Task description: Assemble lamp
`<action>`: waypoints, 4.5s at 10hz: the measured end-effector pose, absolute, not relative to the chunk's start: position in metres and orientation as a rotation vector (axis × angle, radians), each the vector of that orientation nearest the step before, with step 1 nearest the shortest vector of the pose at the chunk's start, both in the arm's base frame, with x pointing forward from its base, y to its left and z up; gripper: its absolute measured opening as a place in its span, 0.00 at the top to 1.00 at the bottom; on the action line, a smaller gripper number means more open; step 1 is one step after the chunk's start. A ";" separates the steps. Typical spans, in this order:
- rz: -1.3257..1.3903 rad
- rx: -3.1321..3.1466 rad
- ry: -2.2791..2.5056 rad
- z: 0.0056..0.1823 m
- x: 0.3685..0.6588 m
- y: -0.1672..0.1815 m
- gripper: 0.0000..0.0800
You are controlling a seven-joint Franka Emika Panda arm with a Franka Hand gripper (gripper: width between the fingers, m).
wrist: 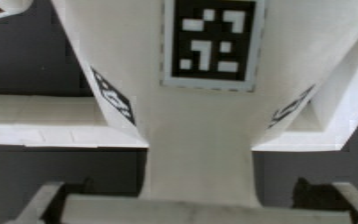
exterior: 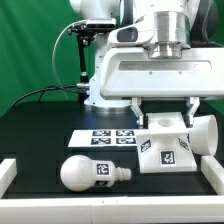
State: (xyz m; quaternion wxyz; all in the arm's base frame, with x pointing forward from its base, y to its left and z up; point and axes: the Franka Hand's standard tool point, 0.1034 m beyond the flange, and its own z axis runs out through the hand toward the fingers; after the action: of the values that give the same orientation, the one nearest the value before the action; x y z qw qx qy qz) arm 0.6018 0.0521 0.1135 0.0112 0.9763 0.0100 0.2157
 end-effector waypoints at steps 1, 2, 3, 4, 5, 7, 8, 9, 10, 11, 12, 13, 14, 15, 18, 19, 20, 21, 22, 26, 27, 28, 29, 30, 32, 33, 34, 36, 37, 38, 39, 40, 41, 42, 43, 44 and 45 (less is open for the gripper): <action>0.669 3.047 0.034 0.110 0.601 0.054 0.34; 0.679 3.045 0.054 0.100 0.602 0.064 0.34; 0.675 3.045 0.064 0.089 0.605 0.072 0.34; 0.685 3.040 0.069 0.082 0.610 0.074 0.34; 0.689 3.036 0.073 0.076 0.611 0.074 0.34; 0.683 3.037 0.076 0.062 0.614 0.080 0.34; 0.730 3.028 0.083 0.061 0.621 0.083 0.34; 0.782 3.016 0.094 0.060 0.627 0.087 0.34; 0.807 3.013 0.082 0.060 0.629 0.091 0.34; 0.816 3.015 0.067 0.060 0.630 0.095 0.34; 0.850 3.004 0.061 0.061 0.632 0.096 0.34; 0.871 2.997 0.062 0.061 0.632 0.096 0.34; 0.869 2.996 0.065 0.061 0.632 0.096 0.24; 0.868 2.996 0.067 0.061 0.632 0.096 0.24; 0.867 2.995 0.074 0.061 0.632 0.096 0.13; 0.867 2.994 0.078 0.061 0.632 0.096 0.13; 0.867 2.993 0.081 0.060 0.632 0.096 0.13; 0.853 2.994 0.090 0.061 0.632 0.094 0.13; 0.786 3.009 0.094 0.072 0.630 0.089 0.13; 0.565 3.080 -0.014 0.096 0.627 0.080 0.13; 0.564 3.078 -0.008 0.095 0.627 0.080 0.13; 0.563 3.078 -0.008 0.095 0.627 0.080 0.13; 0.563 3.078 -0.009 0.095 0.627 0.080 0.13; 0.563 3.077 -0.009 0.095 0.627 0.078 0.13; 0.391 3.100 -0.018 0.106 0.626 0.039 0.13; 0.349 3.108 -0.048 0.111 0.626 0.029 0.13; 0.331 3.108 -0.032 0.109 0.625 0.025 0.13; 0.329 3.111 -0.041 0.108 0.623 0.029 0.13; 0.329 3.112 -0.065 0.107 0.623 0.029 0.13; 0.316 3.112 -0.053 0.107 0.623 0.023 0.13; 0.278 3.115 -0.101 0.107 0.623 0.001 0.13; 0.238 3.127 -0.373 0.107 0.622 -0.015 0.13; 0.210 3.116 -0.646 0.106 0.619 -0.027 0.13; 0.216 3.094 -0.832 0.103 0.617 -0.037 0.13; 0.243 3.074 -0.941 0.101 0.616 -0.042 0.13; 0.235 3.049 -1.038 0.101 0.616 -0.039 0.13; 0.232 3.032 -1.096 0.101 0.616 -0.039 0.13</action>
Offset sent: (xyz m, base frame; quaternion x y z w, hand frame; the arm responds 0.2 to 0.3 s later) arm 0.0248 0.0156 -0.0210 -0.0114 0.0420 0.0054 0.9990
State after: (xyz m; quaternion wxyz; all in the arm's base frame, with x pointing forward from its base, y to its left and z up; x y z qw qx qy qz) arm 0.6157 -0.0387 0.1007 -0.0455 0.9371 -0.3387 0.0718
